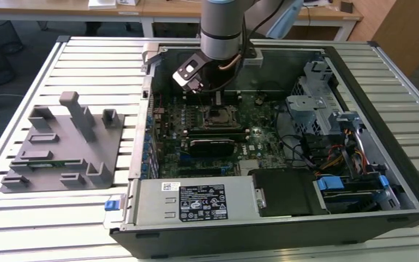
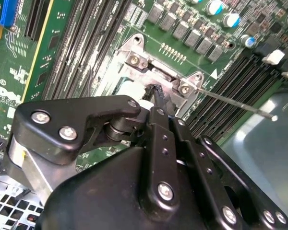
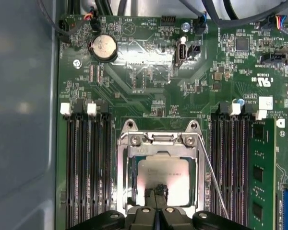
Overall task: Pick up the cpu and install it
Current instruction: 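Close the cpu cover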
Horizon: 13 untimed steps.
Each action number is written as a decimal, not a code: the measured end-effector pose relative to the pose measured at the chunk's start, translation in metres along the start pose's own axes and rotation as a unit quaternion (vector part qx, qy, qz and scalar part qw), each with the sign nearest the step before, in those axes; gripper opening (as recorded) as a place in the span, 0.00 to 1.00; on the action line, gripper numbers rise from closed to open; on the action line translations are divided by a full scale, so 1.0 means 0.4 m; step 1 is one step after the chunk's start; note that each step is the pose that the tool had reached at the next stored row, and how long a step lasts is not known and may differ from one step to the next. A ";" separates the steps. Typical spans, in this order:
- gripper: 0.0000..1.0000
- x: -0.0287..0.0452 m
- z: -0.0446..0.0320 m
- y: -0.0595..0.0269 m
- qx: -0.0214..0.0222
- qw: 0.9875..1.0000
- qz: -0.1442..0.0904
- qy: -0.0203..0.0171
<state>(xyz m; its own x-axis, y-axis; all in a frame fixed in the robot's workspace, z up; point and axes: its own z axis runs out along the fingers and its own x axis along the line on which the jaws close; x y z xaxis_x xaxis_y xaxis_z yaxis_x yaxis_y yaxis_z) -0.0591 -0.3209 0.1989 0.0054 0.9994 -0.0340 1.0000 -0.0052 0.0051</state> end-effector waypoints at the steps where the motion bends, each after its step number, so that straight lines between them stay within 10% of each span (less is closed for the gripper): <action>1: 0.11 0.000 0.000 0.003 0.000 1.000 0.000 0.000; 13: 0.11 -0.001 -0.025 0.006 0.000 1.000 0.000 0.001</action>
<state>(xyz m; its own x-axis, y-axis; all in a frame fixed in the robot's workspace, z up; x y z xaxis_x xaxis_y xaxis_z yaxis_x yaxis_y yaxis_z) -0.0567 -0.3209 0.2090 0.0054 0.9995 -0.0324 1.0000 -0.0052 0.0049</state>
